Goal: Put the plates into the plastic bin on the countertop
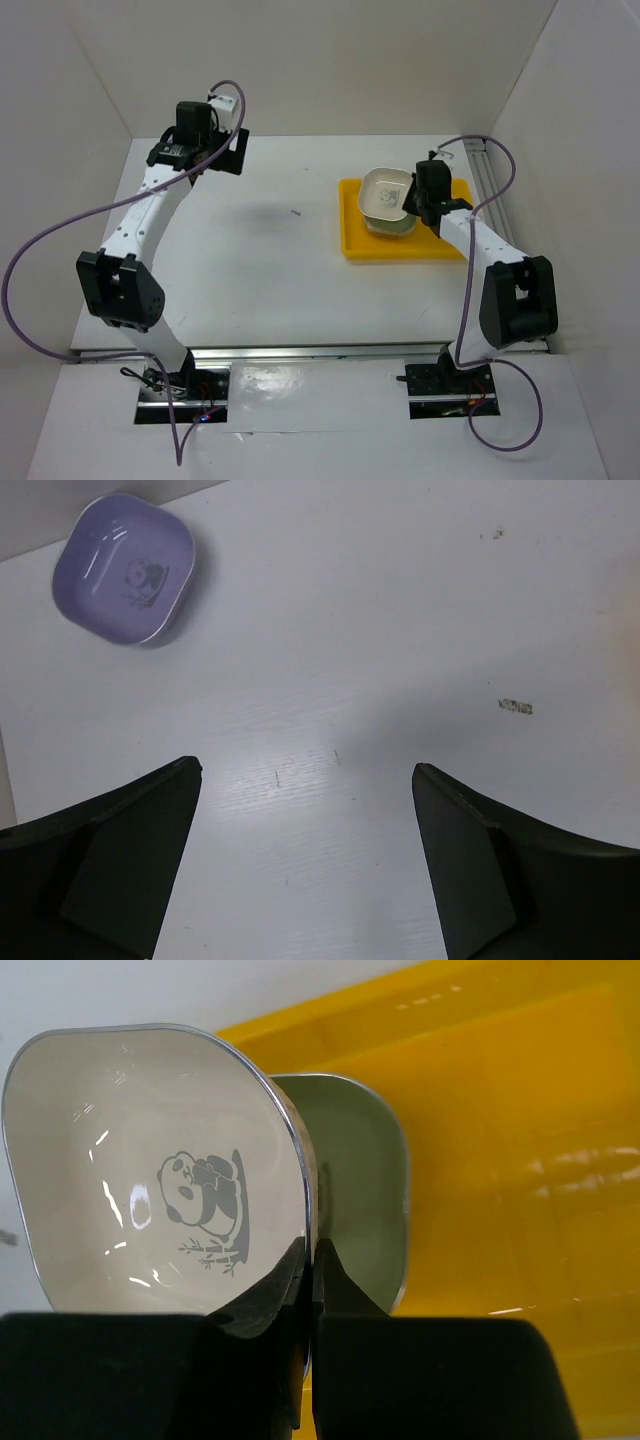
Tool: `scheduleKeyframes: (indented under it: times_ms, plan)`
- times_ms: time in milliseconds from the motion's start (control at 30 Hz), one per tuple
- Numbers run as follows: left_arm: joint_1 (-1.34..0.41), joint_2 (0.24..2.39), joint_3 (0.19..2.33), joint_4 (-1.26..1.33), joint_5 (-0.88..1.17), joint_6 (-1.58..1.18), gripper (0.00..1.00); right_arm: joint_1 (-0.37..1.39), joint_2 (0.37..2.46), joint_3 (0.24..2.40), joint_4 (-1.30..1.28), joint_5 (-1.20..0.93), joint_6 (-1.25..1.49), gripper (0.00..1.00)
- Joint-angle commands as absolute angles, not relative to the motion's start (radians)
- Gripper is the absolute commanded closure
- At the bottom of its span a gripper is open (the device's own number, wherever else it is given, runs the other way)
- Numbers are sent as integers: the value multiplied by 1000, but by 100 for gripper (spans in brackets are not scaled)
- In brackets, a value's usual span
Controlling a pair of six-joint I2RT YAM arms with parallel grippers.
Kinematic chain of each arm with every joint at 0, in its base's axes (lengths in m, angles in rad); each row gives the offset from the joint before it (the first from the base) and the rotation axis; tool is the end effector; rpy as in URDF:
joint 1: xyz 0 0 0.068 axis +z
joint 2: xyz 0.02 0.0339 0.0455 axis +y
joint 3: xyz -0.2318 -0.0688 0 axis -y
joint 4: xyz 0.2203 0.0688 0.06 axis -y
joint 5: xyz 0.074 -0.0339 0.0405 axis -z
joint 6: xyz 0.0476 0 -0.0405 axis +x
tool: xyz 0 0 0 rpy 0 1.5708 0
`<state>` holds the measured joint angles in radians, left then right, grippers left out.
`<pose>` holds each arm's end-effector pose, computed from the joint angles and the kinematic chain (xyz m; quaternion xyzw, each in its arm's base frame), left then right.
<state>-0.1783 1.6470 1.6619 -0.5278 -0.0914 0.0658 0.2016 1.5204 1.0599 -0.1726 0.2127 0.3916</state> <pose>0.3578 -0.0601 0.3483 0.0821 0.8588 0.0110 0.5055 0.3248 0.0561 0.2295 0.1319 0.8785 0.0408 0.4574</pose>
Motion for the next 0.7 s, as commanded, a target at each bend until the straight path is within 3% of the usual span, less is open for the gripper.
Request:
scheduleKeyframes:
  times_ms: [0, 133, 167, 267, 333, 667]
  plan:
    - [-151, 1695, 1758, -560, -25, 15, 0, 170, 1470, 1037, -144, 203, 353, 100]
    - [-91, 1747, 1787, -560, 64, 44, 0, 146, 1479, 1025, -126, 192, 328, 99]
    - [-68, 1756, 1799, -560, 104, 44, 0, 146, 1494, 1025, -126, 192, 316, 84]
    - [-23, 1790, 1810, -571, 155, 55, 0, 137, 1505, 1049, -126, 192, 307, 20]
    - [0, 1804, 1819, -571, 164, 55, 0, 137, 1491, 1049, -112, 183, 307, 0]
    - [127, 2014, 1985, -497, 120, -141, 0, 169, 1341, 1016, -54, 55, 325, 0]
